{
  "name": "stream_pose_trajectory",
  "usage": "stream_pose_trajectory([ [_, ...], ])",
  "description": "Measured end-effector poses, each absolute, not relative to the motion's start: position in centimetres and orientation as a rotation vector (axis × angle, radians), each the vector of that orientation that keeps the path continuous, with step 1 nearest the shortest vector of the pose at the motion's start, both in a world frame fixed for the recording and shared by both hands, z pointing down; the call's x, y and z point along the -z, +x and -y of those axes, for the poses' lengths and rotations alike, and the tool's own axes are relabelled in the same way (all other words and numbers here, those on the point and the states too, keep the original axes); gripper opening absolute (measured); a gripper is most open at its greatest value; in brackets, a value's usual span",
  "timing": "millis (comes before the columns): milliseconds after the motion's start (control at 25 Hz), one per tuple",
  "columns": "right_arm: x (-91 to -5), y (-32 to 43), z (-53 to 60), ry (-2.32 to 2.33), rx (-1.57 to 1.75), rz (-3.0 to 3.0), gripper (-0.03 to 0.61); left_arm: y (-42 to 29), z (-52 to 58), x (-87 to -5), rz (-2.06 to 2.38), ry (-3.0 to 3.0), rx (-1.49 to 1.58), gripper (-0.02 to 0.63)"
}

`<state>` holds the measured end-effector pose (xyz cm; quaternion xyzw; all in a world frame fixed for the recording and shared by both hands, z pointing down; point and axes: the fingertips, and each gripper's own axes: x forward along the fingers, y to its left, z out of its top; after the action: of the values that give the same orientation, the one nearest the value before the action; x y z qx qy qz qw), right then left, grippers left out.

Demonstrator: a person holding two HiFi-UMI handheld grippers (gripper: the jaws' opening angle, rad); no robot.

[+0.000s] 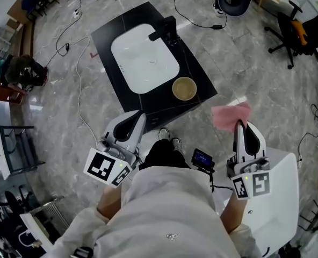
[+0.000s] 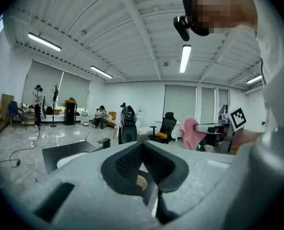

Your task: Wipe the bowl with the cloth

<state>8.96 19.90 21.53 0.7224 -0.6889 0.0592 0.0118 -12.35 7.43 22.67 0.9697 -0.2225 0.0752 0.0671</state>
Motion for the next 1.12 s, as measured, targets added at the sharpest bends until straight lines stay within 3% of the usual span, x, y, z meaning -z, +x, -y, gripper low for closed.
stream_pose_trajectory([
  [520,-18.5,8.1,-14.7,2.28,-0.109,2.027,0.015,-11.3,-1.2,-21.3,0.547,2.963,-0.177,0.009],
  [1120,-21.8,6.7,-11.3,2.217,-0.183,1.965,0.015,-11.1,2.1,-24.3,0.497,2.944,-0.23,0.009],
])
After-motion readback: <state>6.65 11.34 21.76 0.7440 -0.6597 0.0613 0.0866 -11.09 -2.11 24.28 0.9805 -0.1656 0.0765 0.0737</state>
